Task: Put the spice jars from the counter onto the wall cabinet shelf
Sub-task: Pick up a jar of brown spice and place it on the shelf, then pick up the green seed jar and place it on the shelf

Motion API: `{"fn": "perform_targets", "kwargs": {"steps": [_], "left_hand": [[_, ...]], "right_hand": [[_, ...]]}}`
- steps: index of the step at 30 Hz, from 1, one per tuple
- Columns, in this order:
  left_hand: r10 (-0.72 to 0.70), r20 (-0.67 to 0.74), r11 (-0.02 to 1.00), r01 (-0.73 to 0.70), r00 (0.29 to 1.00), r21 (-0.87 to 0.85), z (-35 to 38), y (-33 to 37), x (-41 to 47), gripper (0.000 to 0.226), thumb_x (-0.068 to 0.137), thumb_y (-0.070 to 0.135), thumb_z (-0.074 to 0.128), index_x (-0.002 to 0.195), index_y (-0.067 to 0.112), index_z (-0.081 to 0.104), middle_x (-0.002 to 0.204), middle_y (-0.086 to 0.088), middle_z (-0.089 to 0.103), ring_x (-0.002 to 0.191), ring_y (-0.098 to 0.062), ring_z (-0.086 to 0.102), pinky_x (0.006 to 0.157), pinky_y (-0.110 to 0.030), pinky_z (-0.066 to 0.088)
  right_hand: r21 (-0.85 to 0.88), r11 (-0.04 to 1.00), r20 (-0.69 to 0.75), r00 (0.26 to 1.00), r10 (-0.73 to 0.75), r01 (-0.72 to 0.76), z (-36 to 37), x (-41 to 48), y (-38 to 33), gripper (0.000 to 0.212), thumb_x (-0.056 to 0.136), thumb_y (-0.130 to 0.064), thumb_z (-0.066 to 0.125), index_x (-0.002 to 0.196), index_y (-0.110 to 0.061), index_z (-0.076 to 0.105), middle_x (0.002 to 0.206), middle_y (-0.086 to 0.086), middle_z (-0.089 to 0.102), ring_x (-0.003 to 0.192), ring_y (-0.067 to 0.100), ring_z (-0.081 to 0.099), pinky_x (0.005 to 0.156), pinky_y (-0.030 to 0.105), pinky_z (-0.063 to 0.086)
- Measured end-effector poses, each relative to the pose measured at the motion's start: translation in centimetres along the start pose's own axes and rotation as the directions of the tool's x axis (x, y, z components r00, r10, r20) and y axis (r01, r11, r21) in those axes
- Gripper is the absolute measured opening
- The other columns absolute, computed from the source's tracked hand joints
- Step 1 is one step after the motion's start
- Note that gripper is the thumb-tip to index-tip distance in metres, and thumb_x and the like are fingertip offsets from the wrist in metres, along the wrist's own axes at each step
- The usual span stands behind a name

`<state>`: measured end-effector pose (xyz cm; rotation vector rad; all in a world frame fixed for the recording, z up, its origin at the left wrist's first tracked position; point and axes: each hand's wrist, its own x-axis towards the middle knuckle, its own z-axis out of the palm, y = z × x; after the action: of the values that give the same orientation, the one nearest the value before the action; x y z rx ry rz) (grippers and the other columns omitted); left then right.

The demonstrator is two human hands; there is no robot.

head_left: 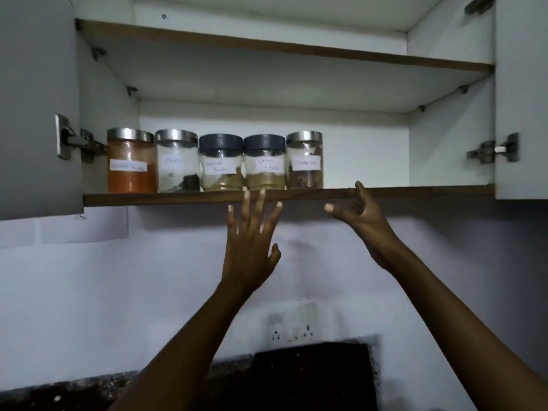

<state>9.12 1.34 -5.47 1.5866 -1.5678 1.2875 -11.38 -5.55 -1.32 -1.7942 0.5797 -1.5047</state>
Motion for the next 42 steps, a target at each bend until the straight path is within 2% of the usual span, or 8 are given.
{"fn": "perform_targets", "kwargs": {"steps": [7,14,17,22,26,31,38,42], "left_hand": [[-0.024,0.017,0.906,0.029,1.0,-0.422,2.6,9.7,-7.7,0.05,0.076,0.008,0.064,0.125,0.015,0.056,0.13,-0.006,0.058,0.124,-0.027,0.051,0.11,-0.046,0.028],[0.037,0.359,0.803,0.187,0.933,-0.567,5.0,16.6,-17.2,0.033,0.08,0.009,0.055,0.112,0.016,0.064,0.111,-0.001,0.065,0.111,-0.02,0.055,0.097,-0.033,0.037],[0.037,0.476,0.746,0.293,0.879,-0.598,5.7,19.0,-21.4,0.032,0.084,0.01,0.055,0.114,0.018,0.064,0.114,0.001,0.064,0.114,-0.016,0.052,0.097,-0.03,0.037],[0.081,0.692,0.687,0.463,0.717,-0.561,6.6,23.1,-29.0,0.035,0.088,0.017,0.055,0.121,0.023,0.058,0.122,0.002,0.06,0.117,-0.014,0.049,0.099,-0.027,0.038],[0.139,0.829,0.689,0.548,0.542,-0.474,7.1,24.9,-32.6,0.038,0.089,0.023,0.055,0.126,0.027,0.051,0.13,0.004,0.053,0.124,-0.011,0.042,0.102,-0.026,0.034],[0.173,0.905,0.66,0.636,0.388,-0.398,7.2,24.4,-33.0,0.038,0.09,0.02,0.056,0.128,0.024,0.051,0.134,0.001,0.051,0.127,-0.016,0.04,0.106,-0.032,0.036],[0.149,0.94,0.521,0.783,0.308,-0.339,6.3,21.4,-32.9,0.036,0.092,0.009,0.052,0.128,0.015,0.05,0.129,-0.005,0.053,0.112,-0.008,0.05,0.091,-0.018,0.042],[0.077,0.956,0.366,0.884,0.282,-0.291,5.2,19.8,-33.0,0.036,0.094,0.008,0.05,0.129,0.013,0.048,0.129,-0.009,0.053,0.115,-0.014,0.052,0.092,-0.023,0.046]], "right_hand": [[-0.102,0.987,0.035,0.991,0.126,-0.122,-4.0,-10.1,6.1,0.07,0.077,-0.026,0.073,0.139,-0.027,0.04,0.135,-0.009,0.049,0.121,0.011,0.047,0.099,0.031,0.038],[-0.096,0.903,-0.029,0.908,0.418,-0.419,-7.1,-19.6,15.8,0.035,0.084,-0.005,0.065,0.118,-0.011,0.06,0.116,0.005,0.063,0.103,0.018,0.059,0.067,0.002,0.045],[-0.124,0.842,-0.059,0.85,0.523,-0.526,-8.7,-23.2,19.8,0.023,0.084,-0.004,0.064,0.104,-0.014,0.064,0.11,0.006,0.065,0.1,0.017,0.06,0.081,0.011,0.046],[-0.329,0.677,-0.055,0.729,0.683,-0.659,-11.5,-29.4,26.8,0.04,0.081,-0.003,0.067,0.12,-0.005,0.059,0.123,0.011,0.061,0.117,0.025,0.056,0.096,0.027,0.044],[-0.486,0.558,0.039,0.621,0.783,-0.673,-11.9,-33.0,30.3,0.08,0.072,-0.015,0.078,0.141,-0.018,0.038,0.15,0.01,0.03,0.138,0.029,0.031,0.111,0.043,0.033],[-0.477,0.626,0.06,0.688,0.723,-0.617,-11.4,-34.6,32.2,0.066,0.072,-0.009,0.078,0.132,-0.007,0.049,0.138,0.015,0.045,0.124,0.026,0.047,0.095,0.023,0.039],[-0.447,0.664,0.084,0.711,0.699,-0.6,-10.6,-33.2,32.1,0.046,0.077,-0.023,0.075,0.12,-0.014,0.063,0.128,0.009,0.057,0.115,0.021,0.054,0.093,0.029,0.046],[-0.338,0.765,0.14,0.775,0.616,-0.547,-9.4,-31.3,30.1,0.04,0.08,-0.025,0.072,0.118,-0.013,0.064,0.124,0.007,0.062,0.109,0.015,0.058,0.085,0.023,0.05]]}}
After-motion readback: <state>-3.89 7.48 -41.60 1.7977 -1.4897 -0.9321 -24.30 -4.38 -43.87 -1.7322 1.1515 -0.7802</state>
